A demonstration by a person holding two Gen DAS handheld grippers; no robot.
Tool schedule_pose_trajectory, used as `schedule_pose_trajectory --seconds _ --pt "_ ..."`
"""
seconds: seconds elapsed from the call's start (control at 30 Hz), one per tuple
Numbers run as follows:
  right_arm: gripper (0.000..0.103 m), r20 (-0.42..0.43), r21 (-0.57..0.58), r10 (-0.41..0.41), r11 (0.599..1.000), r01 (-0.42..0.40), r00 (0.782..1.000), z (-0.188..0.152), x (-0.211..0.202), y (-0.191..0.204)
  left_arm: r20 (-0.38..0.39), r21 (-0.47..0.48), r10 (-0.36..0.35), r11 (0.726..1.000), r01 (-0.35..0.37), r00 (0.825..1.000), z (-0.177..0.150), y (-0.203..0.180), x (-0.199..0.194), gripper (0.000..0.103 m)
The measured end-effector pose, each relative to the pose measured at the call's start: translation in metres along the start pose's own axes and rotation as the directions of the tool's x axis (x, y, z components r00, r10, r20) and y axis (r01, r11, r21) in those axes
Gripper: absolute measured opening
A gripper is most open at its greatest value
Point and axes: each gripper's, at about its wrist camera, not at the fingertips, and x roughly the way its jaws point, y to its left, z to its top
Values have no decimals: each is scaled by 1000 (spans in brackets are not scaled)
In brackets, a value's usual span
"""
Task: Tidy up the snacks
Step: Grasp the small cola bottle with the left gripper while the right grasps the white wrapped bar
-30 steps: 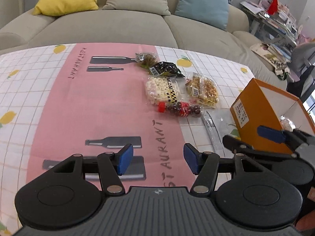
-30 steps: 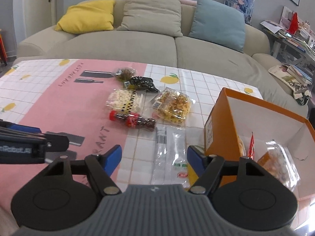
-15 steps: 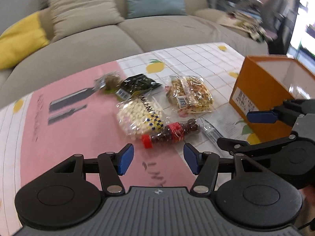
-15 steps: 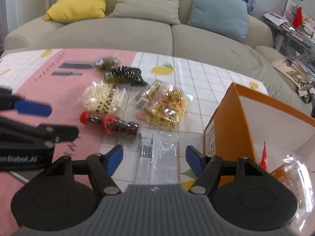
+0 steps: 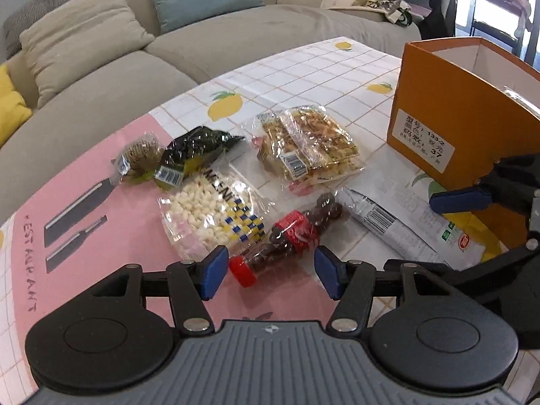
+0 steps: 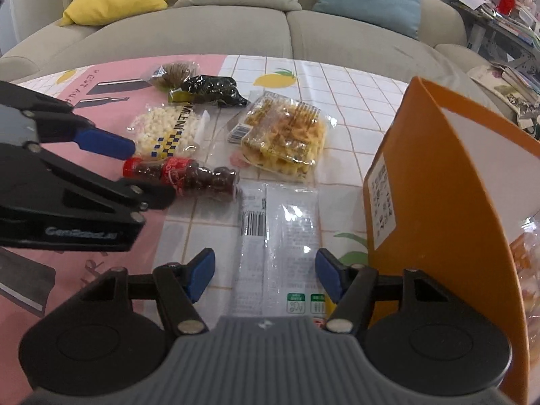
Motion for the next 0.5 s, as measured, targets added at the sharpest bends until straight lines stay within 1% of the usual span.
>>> schedule_pose_trajectory --seconds 0.03,0.1,0.13,0.17,0.27,0.33,0.37,0.4,0.47,0.5 --pt "66 1 -1 2 1000 -2 1000 0 0 1 -19 -15 -12 1000 12 1000 -1 0 2 58" --pt "66 5 -3 9 1000 -9 1000 -1 0 1 -44 -50 -52 997 50 998 -4 0 2 45" --pt "66 7 -3 15 1000 -15 1000 -1 0 2 -53 -60 -68 996 65 996 -7 -2 1 41" --pt "65 9 -5 19 1000 -19 1000 -2 -1 3 -66 -71 -66 996 61 996 -8 -4 0 33" --pt "64 14 -26 17 1000 -16 1000 -4 -1 7 -74 -111 -48 993 40 996 -11 -10 -4 26" --pt "64 17 -37 15 999 -15 1000 -5 -2 9 -67 -124 -63 991 55 996 -11 -14 -7 26" --pt "64 15 -43 14 999 -14 1000 -5 -3 10 -57 -127 -68 990 61 996 -10 -15 -8 32" --pt "67 15 -47 11 999 -11 1000 -6 -4 10 -49 -125 -66 990 59 997 -8 -16 -8 38" --pt "68 19 -46 -8 999 9 1000 -6 -5 9 -38 -120 -58 991 53 998 -4 -18 -7 46" --pt "68 21 -46 -25 999 26 999 -6 -4 9 -34 -128 -61 990 56 998 -2 -17 -5 47"
